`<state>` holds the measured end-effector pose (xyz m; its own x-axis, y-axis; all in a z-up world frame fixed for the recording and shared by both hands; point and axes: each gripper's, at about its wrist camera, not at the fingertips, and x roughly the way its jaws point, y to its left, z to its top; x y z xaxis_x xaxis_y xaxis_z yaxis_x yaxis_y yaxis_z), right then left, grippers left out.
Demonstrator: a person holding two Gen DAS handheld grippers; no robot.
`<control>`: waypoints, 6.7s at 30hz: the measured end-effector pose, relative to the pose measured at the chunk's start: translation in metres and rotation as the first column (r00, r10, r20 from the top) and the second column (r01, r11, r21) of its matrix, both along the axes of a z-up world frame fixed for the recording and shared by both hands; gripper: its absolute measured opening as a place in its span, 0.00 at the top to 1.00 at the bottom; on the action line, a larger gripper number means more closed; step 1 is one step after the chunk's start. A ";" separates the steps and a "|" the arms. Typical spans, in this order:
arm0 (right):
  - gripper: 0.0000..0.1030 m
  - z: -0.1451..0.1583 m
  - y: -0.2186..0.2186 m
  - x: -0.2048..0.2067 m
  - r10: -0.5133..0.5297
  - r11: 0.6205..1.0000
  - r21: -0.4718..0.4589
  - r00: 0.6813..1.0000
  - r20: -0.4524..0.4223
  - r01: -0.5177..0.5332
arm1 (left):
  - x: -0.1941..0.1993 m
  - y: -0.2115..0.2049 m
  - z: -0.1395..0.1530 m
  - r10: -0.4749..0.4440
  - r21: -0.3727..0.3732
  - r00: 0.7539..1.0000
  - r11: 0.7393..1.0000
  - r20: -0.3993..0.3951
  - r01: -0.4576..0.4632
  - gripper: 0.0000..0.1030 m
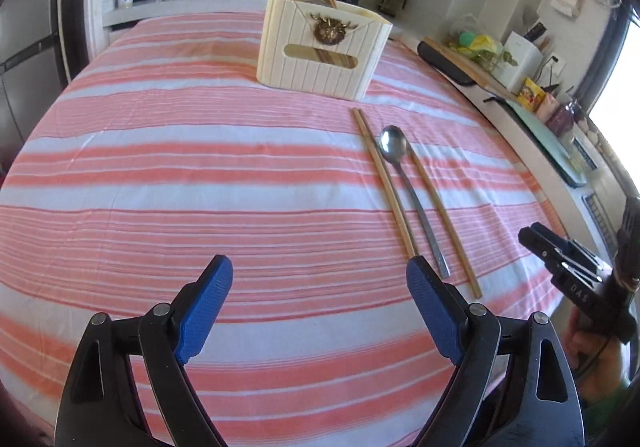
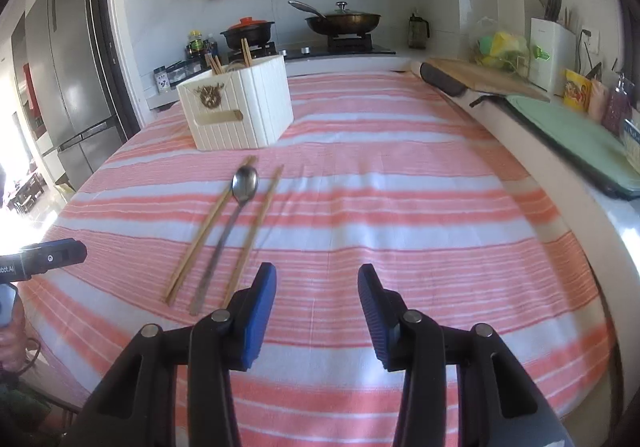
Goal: Organize utensils
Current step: 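Move both open tools over the remaining chopsticks beside the steel spoon, then grasp a wooden chopstick with the left tool while the right tool grasps another chopstick, then carry both chopsticks over the caddy and lower them in with both tools, then open both tools to release the chopsticks into the caddy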
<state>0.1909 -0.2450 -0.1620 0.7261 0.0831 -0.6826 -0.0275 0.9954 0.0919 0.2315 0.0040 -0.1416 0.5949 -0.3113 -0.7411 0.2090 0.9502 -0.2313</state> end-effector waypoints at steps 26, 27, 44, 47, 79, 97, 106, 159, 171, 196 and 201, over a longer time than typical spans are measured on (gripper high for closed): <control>0.58 -0.009 0.009 0.016 0.005 1.000 0.016 1.000 -0.026 -0.004 | -0.010 -0.017 -0.022 0.038 0.156 0.999 0.987 0.027 -0.041 0.13; 0.58 -0.010 0.010 0.017 0.006 1.000 0.017 1.000 -0.028 -0.006 | -0.009 -0.017 -0.023 0.035 0.155 0.999 0.987 0.025 -0.039 0.13; 0.57 -0.040 0.024 0.027 0.010 0.996 -0.089 0.999 -0.039 -0.013 | 0.068 -0.072 -0.041 -0.040 0.133 0.999 0.990 -0.037 0.044 0.13; 0.57 -0.040 0.020 0.026 0.012 0.998 -0.068 0.999 -0.033 -0.014 | 0.072 -0.076 -0.043 -0.037 0.164 0.999 0.986 -0.031 0.042 0.10; 0.64 -0.022 0.049 0.066 0.138 0.989 0.068 0.978 -0.155 -0.128 | 0.083 -0.070 -0.038 -0.027 0.231 1.000 0.973 -0.002 0.026 0.80; 0.77 -0.024 0.026 0.030 0.072 0.996 -0.029 0.976 -0.204 -0.079 | 0.001 0.032 -0.033 0.105 0.138 0.993 0.985 -0.044 -0.098 0.30; 0.67 -0.024 0.028 0.065 0.156 0.986 -0.013 0.943 -0.293 -0.167 | 0.050 0.039 -0.033 0.030 0.184 0.995 0.983 -0.097 -0.012 0.23; 0.94 0.204 0.022 0.095 0.184 0.980 0.030 0.947 0.264 -0.198 | 0.054 0.070 0.184 0.051 -0.052 0.920 0.998 0.389 -0.033 0.95; 0.94 0.267 0.059 0.196 0.217 0.974 -0.037 0.877 0.428 -0.223 | 0.165 0.057 0.248 0.189 -0.170 0.831 0.979 0.523 -0.116 0.95; 0.68 0.163 0.064 0.254 0.273 0.960 0.037 0.956 0.107 -0.278 | 0.203 0.032 0.137 0.028 0.007 0.987 1.000 0.155 -0.029 0.24; 0.67 0.088 0.020 0.138 0.310 0.940 -0.142 0.951 -0.021 -0.310 | 0.112 0.033 0.061 -0.104 0.109 0.994 0.989 0.023 0.101 0.13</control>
<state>0.3290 -0.2246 -0.0736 0.6811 0.2065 -0.7025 -0.3367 0.9403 -0.0500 0.3431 0.0368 -0.0810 0.5853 -0.2914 -0.7567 0.3120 0.9423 -0.1216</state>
